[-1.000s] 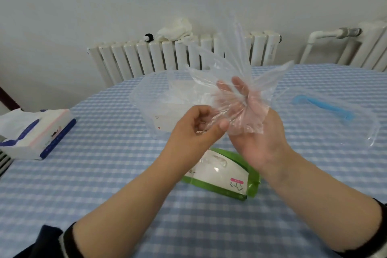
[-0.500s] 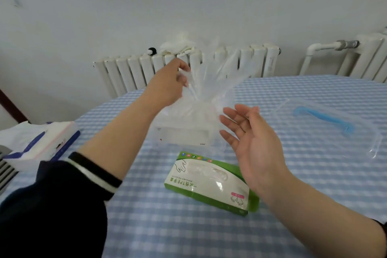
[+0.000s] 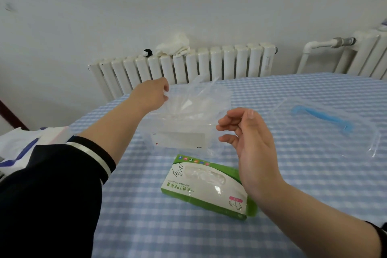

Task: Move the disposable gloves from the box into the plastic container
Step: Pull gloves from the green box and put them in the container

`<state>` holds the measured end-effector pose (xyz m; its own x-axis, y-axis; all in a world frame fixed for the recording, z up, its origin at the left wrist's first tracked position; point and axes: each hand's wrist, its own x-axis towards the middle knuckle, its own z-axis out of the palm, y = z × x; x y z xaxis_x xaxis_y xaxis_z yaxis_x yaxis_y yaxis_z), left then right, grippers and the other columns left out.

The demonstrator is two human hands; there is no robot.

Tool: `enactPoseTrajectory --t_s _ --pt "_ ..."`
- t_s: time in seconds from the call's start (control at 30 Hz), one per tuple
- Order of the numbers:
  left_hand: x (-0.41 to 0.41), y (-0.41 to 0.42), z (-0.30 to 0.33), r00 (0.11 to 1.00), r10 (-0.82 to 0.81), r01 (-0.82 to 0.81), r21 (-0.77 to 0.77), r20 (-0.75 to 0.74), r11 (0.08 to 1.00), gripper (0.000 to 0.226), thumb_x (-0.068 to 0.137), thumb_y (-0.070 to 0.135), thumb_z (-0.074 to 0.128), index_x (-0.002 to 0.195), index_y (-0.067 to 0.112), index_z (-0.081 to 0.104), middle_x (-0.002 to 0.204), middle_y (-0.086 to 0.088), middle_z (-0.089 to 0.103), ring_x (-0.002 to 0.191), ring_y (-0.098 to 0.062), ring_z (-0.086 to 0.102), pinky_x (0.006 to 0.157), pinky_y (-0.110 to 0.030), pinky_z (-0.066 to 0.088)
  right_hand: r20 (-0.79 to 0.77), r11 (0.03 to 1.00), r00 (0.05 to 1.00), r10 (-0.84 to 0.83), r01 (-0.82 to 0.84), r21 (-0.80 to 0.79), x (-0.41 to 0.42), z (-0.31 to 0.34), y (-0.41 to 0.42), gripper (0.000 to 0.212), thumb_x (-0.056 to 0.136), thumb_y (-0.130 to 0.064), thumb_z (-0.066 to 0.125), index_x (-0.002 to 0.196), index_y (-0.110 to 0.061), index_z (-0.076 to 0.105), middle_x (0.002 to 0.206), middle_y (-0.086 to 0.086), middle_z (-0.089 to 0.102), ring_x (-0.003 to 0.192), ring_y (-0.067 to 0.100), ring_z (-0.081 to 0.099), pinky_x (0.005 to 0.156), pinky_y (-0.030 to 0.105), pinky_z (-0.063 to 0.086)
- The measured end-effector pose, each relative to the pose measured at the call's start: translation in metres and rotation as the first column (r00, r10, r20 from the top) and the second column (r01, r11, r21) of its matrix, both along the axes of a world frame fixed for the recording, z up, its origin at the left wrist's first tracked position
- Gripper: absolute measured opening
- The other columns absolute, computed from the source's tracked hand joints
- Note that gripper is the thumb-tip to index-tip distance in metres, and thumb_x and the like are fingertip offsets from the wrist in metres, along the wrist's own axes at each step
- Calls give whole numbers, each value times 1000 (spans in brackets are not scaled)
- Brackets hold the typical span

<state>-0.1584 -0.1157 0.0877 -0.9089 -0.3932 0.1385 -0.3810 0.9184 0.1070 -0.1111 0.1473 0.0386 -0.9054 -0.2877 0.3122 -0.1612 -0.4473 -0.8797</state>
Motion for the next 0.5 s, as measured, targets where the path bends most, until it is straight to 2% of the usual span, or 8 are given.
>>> enactPoseTrajectory --t_s 0.07,0.13,0.2,0.23,0.27,0.33,0.37,0.5 --pt "3 2 8 1000 -24 24 -112 3 993 34 94 30 63 123 16 52 118 -8 61 112 -28 51 90 -39 44 -7 1000 1000 -4 4 2 -1 -1 0 33 93 -39 37 94 -16 61 86 0 68 86 15 65 70 25 52" --pt "10 11 20 998 -37 20 -317 -48 948 41 92 33 65 127 16 53 127 -12 52 121 -32 42 94 -41 40 -14 1000 1000 -5 5 -6 -2 -1 1 33 93 -39 37 94 -16 61 86 -1 67 87 15 65 70 24 52" --pt "19 27 31 990 -75 26 -373 -119 927 36 92 31 64 124 17 55 127 -12 47 119 -32 42 91 -41 42 -24 1000 1000 -4 3 -11 -2 -1 1 33 93 -39 36 94 -17 61 86 -2 67 87 14 65 70 24 51" --pt "21 36 34 991 -98 67 -297 -89 952 32 93 31 64 122 20 55 125 -10 47 114 -30 46 89 -40 43 -28 1000 1000 -3 3 -14 -2 -2 1 33 94 -38 36 94 -17 61 86 -2 67 87 14 65 70 24 51" --pt "23 44 35 993 -119 119 -172 9 978 30 93 35 63 120 23 55 123 -6 48 109 -27 50 87 -38 45 -32 1000 999 -3 2 -18 -2 -2 1 33 94 -38 36 94 -17 61 85 -2 67 86 14 64 70 24 51" --pt "22 57 31 942 -167 150 80 291 986 33 93 43 60 123 31 51 122 1 47 102 -22 55 84 -36 50 -36 1000 999 2 -3 -15 -2 -3 1 33 94 -38 36 93 -17 61 86 -1 67 87 15 65 70 24 51" --pt "19 59 28 901 -182 133 147 395 980 34 94 43 58 126 35 49 125 2 45 103 -22 55 83 -36 53 -38 1000 999 3 -4 -9 -2 -3 1 33 94 -39 36 93 -18 61 86 0 67 87 15 65 71 25 51" --pt "2 55 8 769 -211 137 168 603 976 41 98 41 52 137 44 40 140 2 40 123 -26 47 98 -47 49 -50 1000 999 12 -10 24 0 -2 0 35 93 -40 35 92 -18 62 85 -1 68 86 15 65 71 27 52"
